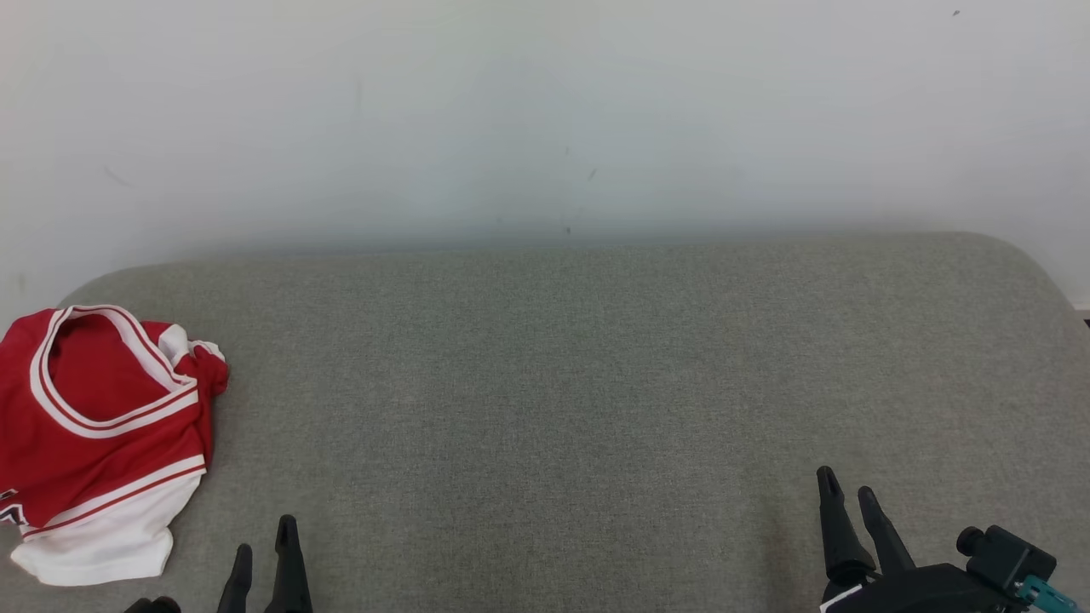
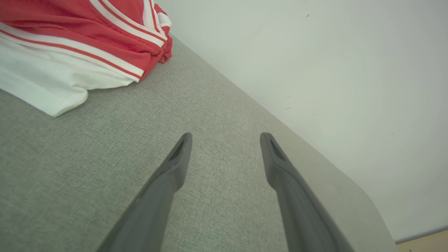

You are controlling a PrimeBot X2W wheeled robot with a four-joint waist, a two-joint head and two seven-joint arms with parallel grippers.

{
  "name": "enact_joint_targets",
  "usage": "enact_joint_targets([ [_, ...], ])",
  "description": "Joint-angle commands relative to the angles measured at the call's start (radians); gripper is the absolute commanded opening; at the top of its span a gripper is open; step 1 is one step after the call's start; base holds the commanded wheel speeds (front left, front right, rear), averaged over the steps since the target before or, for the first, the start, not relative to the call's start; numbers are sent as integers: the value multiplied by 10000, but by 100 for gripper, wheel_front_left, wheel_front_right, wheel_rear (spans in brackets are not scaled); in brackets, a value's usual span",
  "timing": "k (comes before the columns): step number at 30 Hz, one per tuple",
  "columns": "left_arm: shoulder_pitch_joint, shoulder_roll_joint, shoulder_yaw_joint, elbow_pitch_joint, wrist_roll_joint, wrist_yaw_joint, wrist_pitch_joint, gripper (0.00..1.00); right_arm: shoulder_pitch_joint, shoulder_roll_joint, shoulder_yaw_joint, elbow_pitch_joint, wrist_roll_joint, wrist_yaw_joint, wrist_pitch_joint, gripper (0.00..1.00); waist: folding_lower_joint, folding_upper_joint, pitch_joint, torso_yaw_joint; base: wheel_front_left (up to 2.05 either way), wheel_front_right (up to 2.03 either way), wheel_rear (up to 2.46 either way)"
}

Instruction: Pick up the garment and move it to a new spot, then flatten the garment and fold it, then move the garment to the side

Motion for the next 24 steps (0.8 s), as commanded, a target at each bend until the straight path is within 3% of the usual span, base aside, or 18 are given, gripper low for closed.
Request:
enact_joint_targets([
  [1, 56, 75, -67, -92, 601, 42, -142, 100, -168, -20, 57, -105, -548, 21, -65, 100, 0, 0, -14, 3, 0, 0, 0],
  [24, 88, 163, -235, 70, 3346, -27, -733, 100, -40, 13, 166, -150, -3168, 26, -308, 100, 0, 0, -144, 29, 0, 0, 0],
])
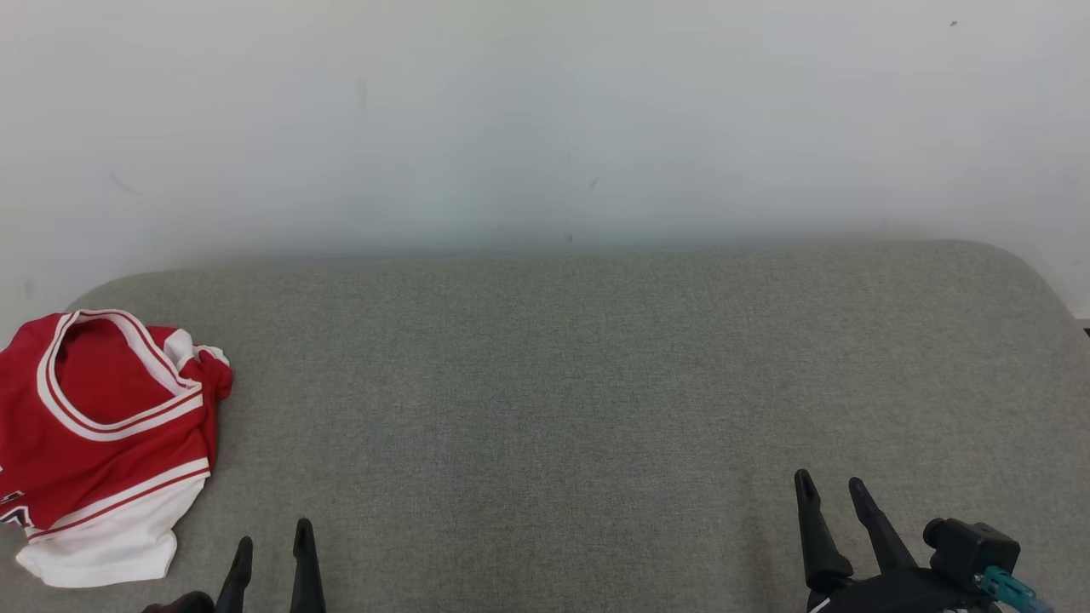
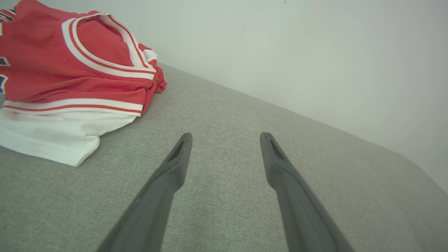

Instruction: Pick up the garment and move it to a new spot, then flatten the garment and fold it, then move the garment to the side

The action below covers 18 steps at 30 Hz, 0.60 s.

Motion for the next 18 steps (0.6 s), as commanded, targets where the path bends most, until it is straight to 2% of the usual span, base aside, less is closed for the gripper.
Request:
enact_joint_targets([
  [1, -8, 65, -17, -14, 348, -29, -107, 100, -41, -6, 47, -88, -277, 26, -66, 100, 0, 0, -16, 1, 0, 0, 0],
  [18, 118, 50, -63, 153, 1709, -26, -473, 100, 107, -8, 281, -107, -1700, 30, -201, 100, 0, 0, -152, -9, 0, 0, 0],
])
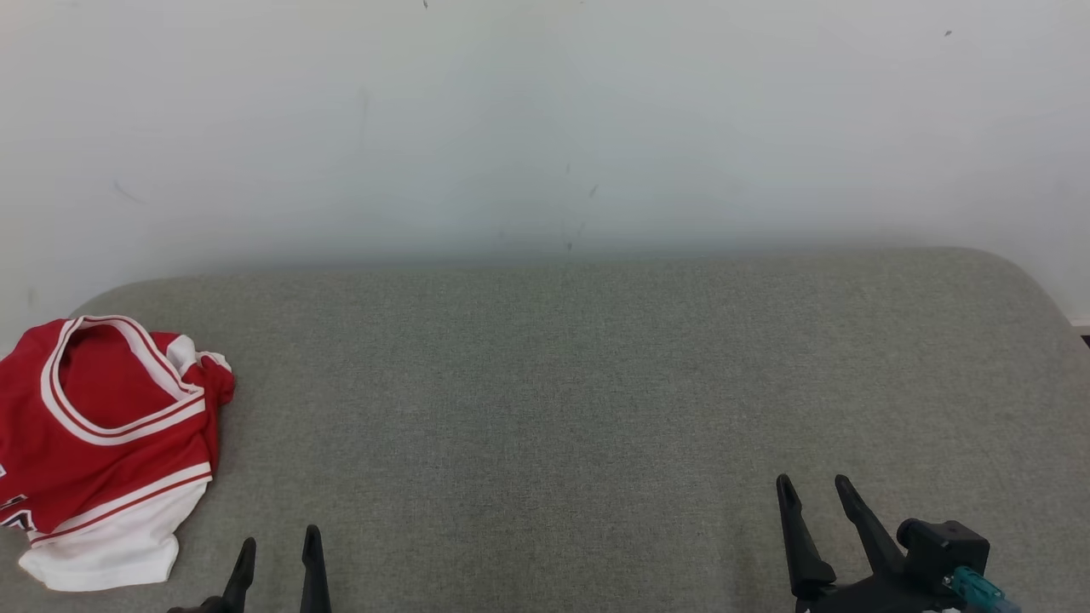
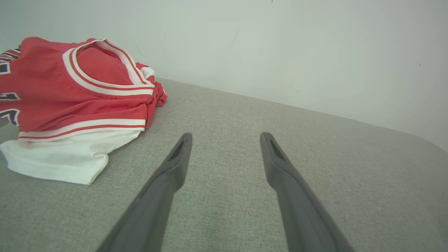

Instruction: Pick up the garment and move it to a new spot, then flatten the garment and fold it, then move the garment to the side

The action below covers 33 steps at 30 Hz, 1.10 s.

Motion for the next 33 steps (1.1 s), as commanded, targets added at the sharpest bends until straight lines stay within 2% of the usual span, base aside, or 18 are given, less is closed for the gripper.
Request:
enact_joint_targets([
  [1, 55, 34, 16, -14, 226, -7, -89, 100, 86, -8, 34, -27, -275, 30, -59, 100, 0, 0, -12, -3, 0, 0, 0],
  [26, 233, -7, 50, 76, 1119, 21, -553, 100, 182, -13, 214, 105, -1928, 34, -298, 100, 0, 0, -252, -23, 0, 0, 0],
  [33, 220, -8, -4, 140, 999, 59, -562, 100, 172, -13, 206, 100, -2052, 32, -307, 100, 0, 0, -279, -39, 0, 0, 0],
])
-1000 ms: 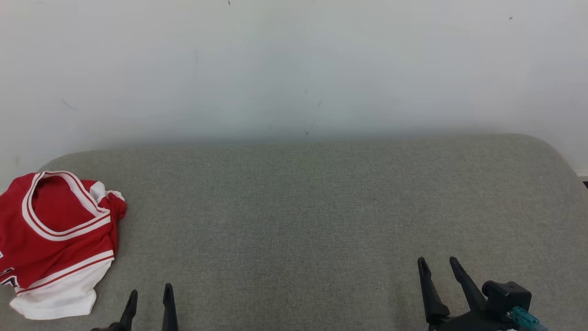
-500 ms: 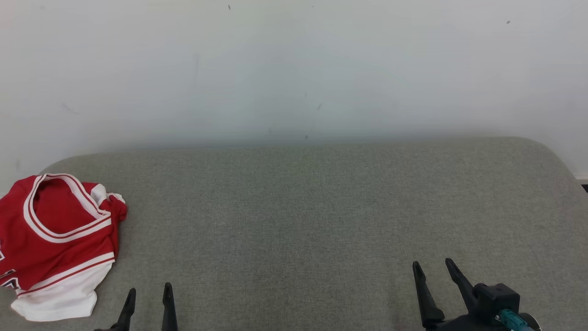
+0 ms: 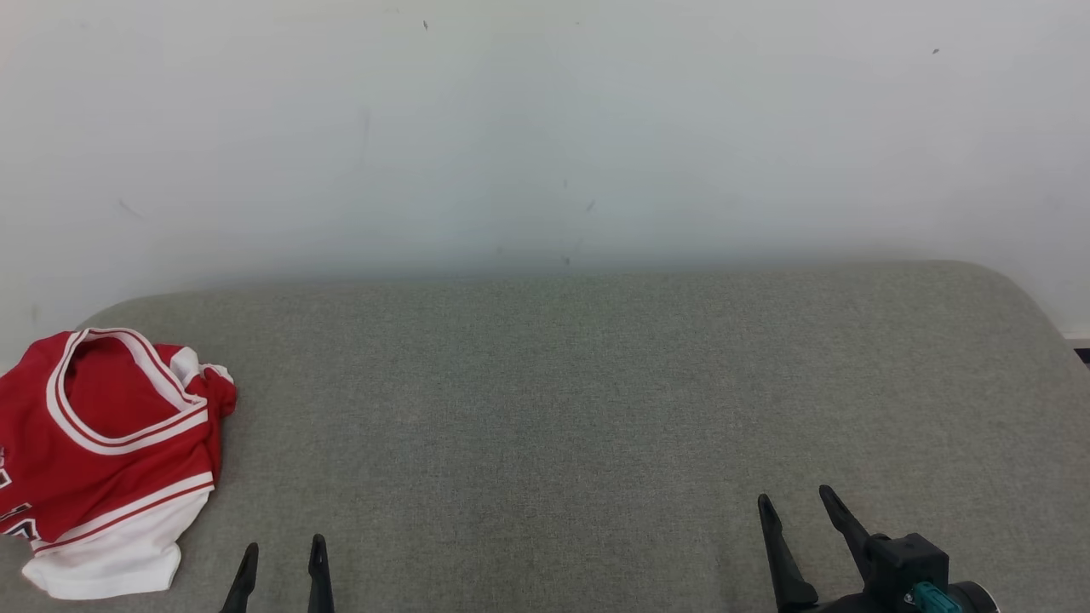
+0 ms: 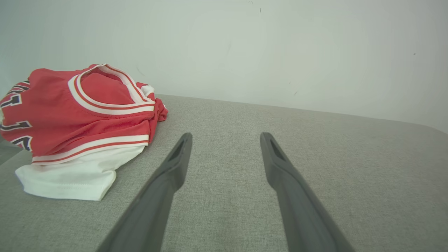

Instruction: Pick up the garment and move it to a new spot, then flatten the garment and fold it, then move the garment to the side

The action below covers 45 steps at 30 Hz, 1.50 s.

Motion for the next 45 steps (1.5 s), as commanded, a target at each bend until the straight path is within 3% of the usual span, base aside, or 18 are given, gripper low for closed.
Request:
enact_joint_targets([
  [1, 65, 7, -8, 27, -62, 47, -31, 100, 5, -11, -2, -27, -51, 29, -43, 100, 0, 0, 3, -1, 0, 0, 0],
  [11, 2, 9, -39, 11, -74, 66, -31, 100, 45, -10, -38, -40, -9, 29, -70, 100, 0, 0, 13, 143, 0, 0, 0],
  [18, 100, 12, 149, -33, 63, 69, -31, 100, 157, -6, -72, -53, 58, 29, -129, 100, 0, 0, -36, 803, 0, 0, 0],
  [37, 298, 336, 593, -193, 440, 22, -31, 100, 70, -8, 308, 304, 641, 21, -572, 100, 0, 0, -107, 4028, 0, 0, 0],
  [45, 507, 328, 854, -479, 381, 176, -31, 100, -262, -11, 603, 527, 723, 20, -662, 100, 0, 0, 170, 4687, 0, 0, 0],
])
